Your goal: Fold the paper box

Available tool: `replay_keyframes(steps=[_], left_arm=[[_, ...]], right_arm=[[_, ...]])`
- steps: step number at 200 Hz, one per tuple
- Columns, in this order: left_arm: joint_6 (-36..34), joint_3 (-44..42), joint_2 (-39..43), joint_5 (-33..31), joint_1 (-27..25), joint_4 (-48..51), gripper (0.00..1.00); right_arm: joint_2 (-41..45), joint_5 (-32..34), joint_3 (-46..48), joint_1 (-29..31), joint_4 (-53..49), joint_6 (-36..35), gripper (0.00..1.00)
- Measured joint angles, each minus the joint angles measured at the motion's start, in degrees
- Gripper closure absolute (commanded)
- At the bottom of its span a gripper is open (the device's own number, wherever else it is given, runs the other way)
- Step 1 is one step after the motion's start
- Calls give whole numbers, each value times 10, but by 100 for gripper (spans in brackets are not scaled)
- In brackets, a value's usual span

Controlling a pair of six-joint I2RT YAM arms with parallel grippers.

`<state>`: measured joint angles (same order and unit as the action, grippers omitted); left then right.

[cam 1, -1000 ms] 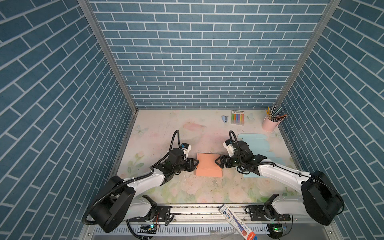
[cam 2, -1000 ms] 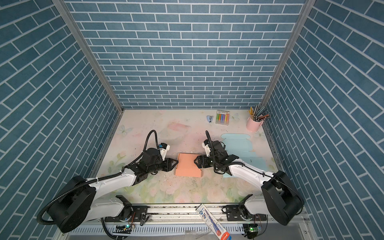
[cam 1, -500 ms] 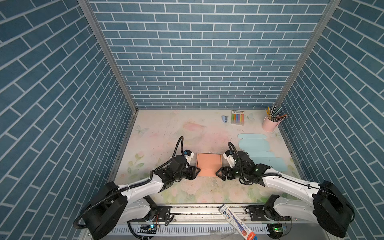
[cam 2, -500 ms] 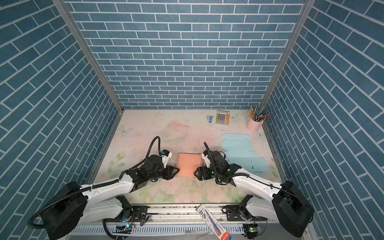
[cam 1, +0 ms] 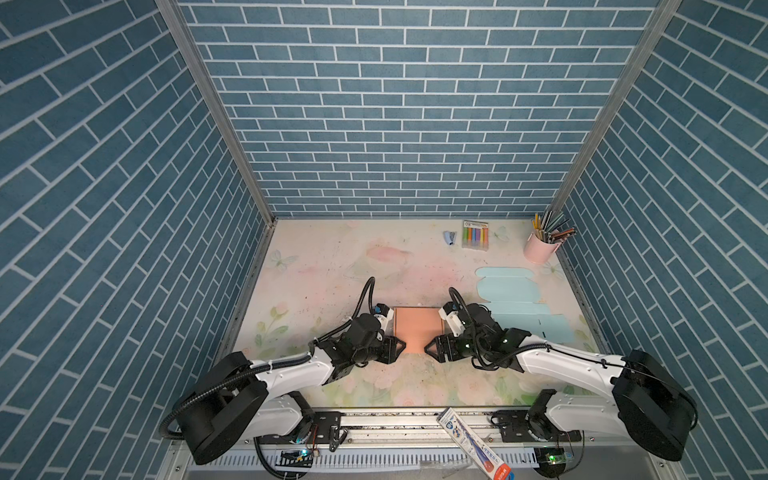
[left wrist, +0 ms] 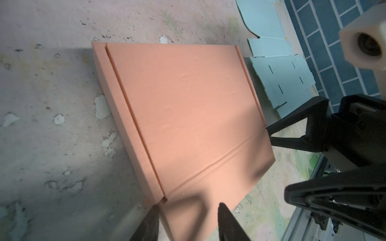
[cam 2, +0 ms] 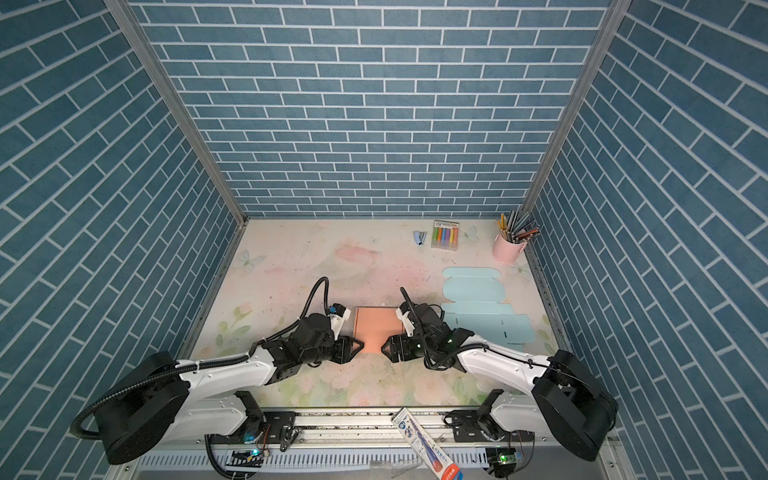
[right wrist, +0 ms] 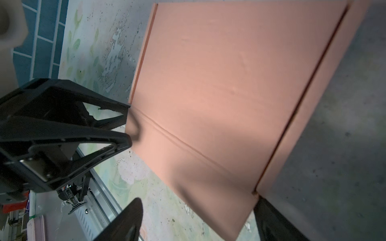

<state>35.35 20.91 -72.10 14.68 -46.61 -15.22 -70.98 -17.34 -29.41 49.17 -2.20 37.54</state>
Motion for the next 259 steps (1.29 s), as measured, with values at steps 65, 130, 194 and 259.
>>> replay_keyframes(steps=[65, 130, 194, 259], left_arm=[[3, 0, -13, -9, -9, -5, 57], [2, 0, -14, -21, -9, -5, 58], [-2, 0, -1, -31, -9, 13, 58], [-3, 0, 15, -40, -8, 34, 58]], right_arm=[[-12, 11, 0, 5, 4, 1, 18], [-19, 22, 0, 5, 2, 1, 19], [-23, 26, 0, 6, 2, 1, 21], [-23, 26, 0, 6, 2, 1, 21]])
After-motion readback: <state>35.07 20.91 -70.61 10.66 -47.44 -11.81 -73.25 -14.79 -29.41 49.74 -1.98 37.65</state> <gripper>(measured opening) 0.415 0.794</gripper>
